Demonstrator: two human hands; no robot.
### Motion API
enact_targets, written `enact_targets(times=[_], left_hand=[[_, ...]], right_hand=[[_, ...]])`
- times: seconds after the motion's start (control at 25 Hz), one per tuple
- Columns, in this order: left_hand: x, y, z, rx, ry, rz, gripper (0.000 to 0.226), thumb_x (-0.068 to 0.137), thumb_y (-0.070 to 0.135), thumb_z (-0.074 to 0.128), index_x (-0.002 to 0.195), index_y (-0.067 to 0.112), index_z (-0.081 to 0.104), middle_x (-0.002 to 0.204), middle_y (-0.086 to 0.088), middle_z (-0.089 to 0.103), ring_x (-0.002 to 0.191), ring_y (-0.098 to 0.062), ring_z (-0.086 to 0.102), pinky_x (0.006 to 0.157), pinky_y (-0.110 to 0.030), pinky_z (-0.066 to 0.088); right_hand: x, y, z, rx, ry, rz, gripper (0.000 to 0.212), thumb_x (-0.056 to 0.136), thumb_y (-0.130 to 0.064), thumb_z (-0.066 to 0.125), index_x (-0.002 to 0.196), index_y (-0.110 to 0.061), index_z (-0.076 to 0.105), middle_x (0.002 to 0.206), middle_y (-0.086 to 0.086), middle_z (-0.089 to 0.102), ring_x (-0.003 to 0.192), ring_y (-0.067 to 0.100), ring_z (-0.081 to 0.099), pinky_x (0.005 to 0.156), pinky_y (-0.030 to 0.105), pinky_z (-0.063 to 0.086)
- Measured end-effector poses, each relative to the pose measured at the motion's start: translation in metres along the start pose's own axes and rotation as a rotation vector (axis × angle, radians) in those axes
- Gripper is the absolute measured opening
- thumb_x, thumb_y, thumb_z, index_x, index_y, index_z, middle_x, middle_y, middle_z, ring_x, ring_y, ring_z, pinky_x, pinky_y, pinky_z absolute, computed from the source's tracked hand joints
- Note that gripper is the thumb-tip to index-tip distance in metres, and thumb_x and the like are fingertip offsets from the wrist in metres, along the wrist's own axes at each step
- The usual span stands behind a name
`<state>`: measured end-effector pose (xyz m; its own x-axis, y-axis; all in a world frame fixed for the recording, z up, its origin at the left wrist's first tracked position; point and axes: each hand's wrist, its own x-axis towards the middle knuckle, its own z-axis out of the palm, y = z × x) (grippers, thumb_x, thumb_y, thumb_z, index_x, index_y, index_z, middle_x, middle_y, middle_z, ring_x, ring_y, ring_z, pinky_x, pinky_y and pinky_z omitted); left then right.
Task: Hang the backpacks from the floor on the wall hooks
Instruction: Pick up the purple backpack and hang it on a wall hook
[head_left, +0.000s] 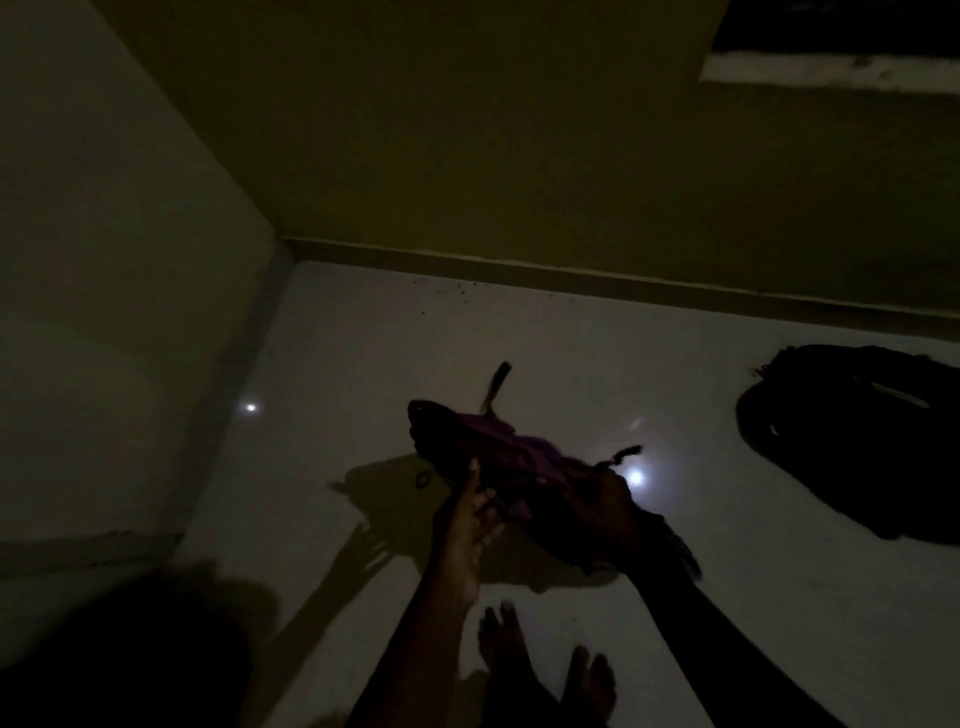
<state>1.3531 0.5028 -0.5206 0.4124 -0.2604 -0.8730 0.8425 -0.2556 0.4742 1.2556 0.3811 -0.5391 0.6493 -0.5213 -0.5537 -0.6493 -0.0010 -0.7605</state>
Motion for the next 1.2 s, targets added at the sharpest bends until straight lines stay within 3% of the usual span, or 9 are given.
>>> enact_targets(times=[0.04,0.16,0.32,0.4,0.52,0.68,0.76,1.0,1.2], left_hand=[[-0.034,0.007,0.003,-0.004,0.000,0.001,0.054,0.085,0.046,0.053,0.130,0.016,0.050,0.116,-0.007,0.060,0.102,-0.024,0.058,0.083,-0.031,0.048],[-0.120,0.019,0.003,0.013,0.045,0.056,0.040,0.083,0.048,0.056,0.111,0.020,0.056,0.107,-0.006,0.062,0.096,-0.022,0.059,0.076,-0.031,0.051],[-0.201,0.029,-0.003,0.194,0.151,0.248,0.056,0.084,0.035,0.061,0.134,0.014,0.045,0.133,-0.009,0.054,0.110,-0.027,0.057,0.091,-0.034,0.048],[-0.235,0.024,-0.010,0.315,0.120,0.293,0.047,0.086,0.030,0.060,0.128,0.010,0.051,0.127,-0.009,0.057,0.103,-0.023,0.058,0.086,-0.030,0.047],[-0.281,0.006,-0.019,0.384,0.068,0.349,0.026,0.085,0.028,0.062,0.107,0.015,0.062,0.120,-0.013,0.063,0.094,-0.022,0.061,0.078,-0.026,0.051],[-0.324,-0.027,-0.015,0.334,0.023,0.421,0.022,0.085,0.023,0.062,0.106,0.019,0.060,0.104,0.001,0.065,0.086,-0.008,0.063,0.061,-0.010,0.051],[-0.334,-0.031,-0.008,0.418,-0.018,0.487,0.018,0.085,0.019,0.062,0.102,0.020,0.061,0.093,0.010,0.064,0.072,0.007,0.063,0.055,-0.002,0.047],[-0.342,-0.010,0.014,0.703,-0.034,0.655,0.017,0.084,0.024,0.063,0.099,0.018,0.065,0.088,0.010,0.064,0.071,0.006,0.058,0.060,0.002,0.044],[-0.354,0.005,0.019,0.835,0.025,0.828,0.008,0.085,0.015,0.061,0.087,0.015,0.069,0.075,0.002,0.068,0.060,0.005,0.062,0.060,-0.006,0.050]], right_hand=[[-0.023,-0.015,-0.009,0.018,-0.006,-0.013,0.011,0.088,-0.010,0.061,0.091,-0.006,0.071,0.089,0.011,0.073,0.088,0.017,0.067,0.079,0.027,0.045],[-0.105,-0.061,-0.023,0.147,-0.013,-0.089,0.042,0.087,-0.014,0.063,0.049,-0.018,0.045,0.042,-0.012,0.042,0.040,-0.003,0.040,0.052,0.016,0.033],[-0.198,-0.105,-0.021,0.298,-0.094,-0.116,0.047,0.089,-0.017,0.061,0.050,-0.014,0.035,0.042,-0.013,0.032,0.039,-0.001,0.030,0.044,0.013,0.027],[-0.230,-0.110,-0.026,0.393,-0.099,-0.086,0.048,0.089,-0.021,0.061,0.048,-0.017,0.037,0.041,-0.014,0.037,0.041,0.001,0.035,0.047,0.012,0.030],[-0.257,-0.110,-0.039,0.418,-0.065,-0.048,0.042,0.086,-0.027,0.065,0.060,0.006,0.061,0.062,0.005,0.056,0.062,0.014,0.051,0.066,0.024,0.042],[-0.279,-0.121,-0.065,0.329,-0.061,-0.189,0.004,0.082,-0.025,0.069,0.082,-0.022,0.071,0.077,-0.013,0.068,0.065,-0.007,0.063,0.069,0.011,0.050],[-0.283,-0.135,-0.073,0.314,-0.084,-0.274,0.021,0.080,-0.024,0.071,0.100,-0.019,0.070,0.083,-0.017,0.067,0.071,-0.011,0.062,0.070,0.007,0.050],[-0.260,-0.164,-0.086,0.373,0.051,-0.345,0.035,0.076,-0.021,0.075,0.094,0.009,0.069,0.095,0.028,0.071,0.083,0.017,0.060,0.075,0.030,0.049],[-0.245,-0.153,-0.105,0.286,-0.004,-0.320,0.014,0.075,-0.012,0.075,0.061,-0.013,0.072,0.048,-0.017,0.062,0.050,-0.011,0.051,0.055,0.011,0.043]])
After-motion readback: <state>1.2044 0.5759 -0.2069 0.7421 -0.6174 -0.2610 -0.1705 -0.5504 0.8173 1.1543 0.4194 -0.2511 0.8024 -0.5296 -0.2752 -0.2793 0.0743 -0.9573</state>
